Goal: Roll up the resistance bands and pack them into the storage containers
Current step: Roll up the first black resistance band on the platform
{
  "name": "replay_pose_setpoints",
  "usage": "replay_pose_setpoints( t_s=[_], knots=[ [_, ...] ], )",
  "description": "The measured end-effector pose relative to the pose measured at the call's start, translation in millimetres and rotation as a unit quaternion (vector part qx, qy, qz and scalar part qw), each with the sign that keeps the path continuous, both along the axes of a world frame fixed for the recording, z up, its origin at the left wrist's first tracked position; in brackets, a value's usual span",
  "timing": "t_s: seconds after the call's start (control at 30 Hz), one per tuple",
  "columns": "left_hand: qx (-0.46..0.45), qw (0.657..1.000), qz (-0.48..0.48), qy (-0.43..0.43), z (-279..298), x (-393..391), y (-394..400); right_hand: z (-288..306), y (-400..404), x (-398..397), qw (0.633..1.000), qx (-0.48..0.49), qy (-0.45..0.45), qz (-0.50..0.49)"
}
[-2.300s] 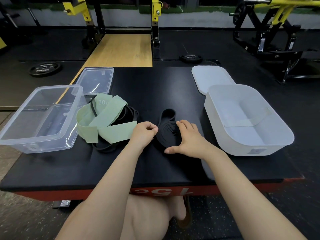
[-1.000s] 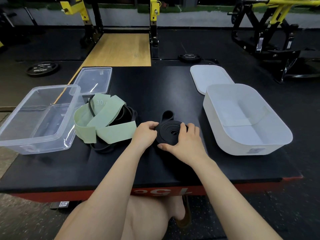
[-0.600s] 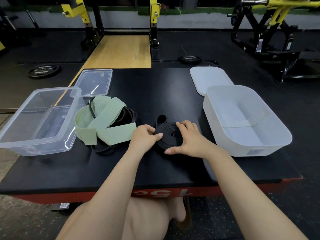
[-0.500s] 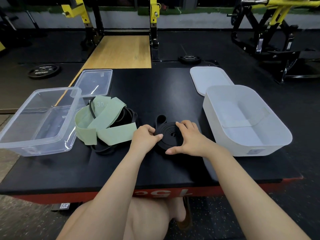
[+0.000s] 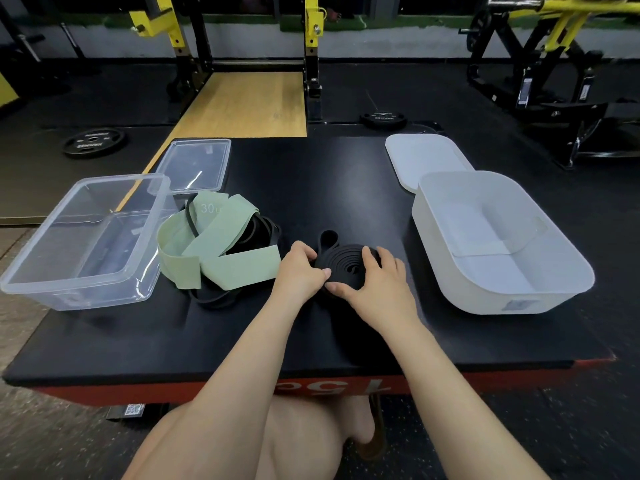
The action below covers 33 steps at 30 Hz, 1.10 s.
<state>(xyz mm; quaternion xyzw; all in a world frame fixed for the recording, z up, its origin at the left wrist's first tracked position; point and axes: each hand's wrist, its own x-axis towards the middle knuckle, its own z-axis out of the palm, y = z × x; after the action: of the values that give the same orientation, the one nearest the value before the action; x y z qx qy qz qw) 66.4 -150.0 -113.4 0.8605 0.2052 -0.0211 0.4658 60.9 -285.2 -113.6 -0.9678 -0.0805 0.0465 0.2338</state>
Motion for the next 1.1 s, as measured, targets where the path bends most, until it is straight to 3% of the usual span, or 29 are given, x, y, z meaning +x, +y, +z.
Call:
replay_pose_setpoints(
  t_s=[0.17, 0.57, 1.1],
  knots=[
    [-0.046, 0.999, -0.012, -0.008, 0.8, 0.1, 0.9, -4.8, 2.5, 1.8, 0.998, 0.06, 0.024, -0.012],
    [-0.069, 0.997, -0.045, -0.01, 0.4, 0.8, 4.0, -1.2, -10.3, 13.9, 0.995, 0.048, 0.046, 0.075],
    [-0.07, 0.989, -0.114, 0.058, 7.0, 10.5, 12.3, 5.1, -29.3, 32.5, 0.979, 0.044, 0.088, 0.177]
  ],
)
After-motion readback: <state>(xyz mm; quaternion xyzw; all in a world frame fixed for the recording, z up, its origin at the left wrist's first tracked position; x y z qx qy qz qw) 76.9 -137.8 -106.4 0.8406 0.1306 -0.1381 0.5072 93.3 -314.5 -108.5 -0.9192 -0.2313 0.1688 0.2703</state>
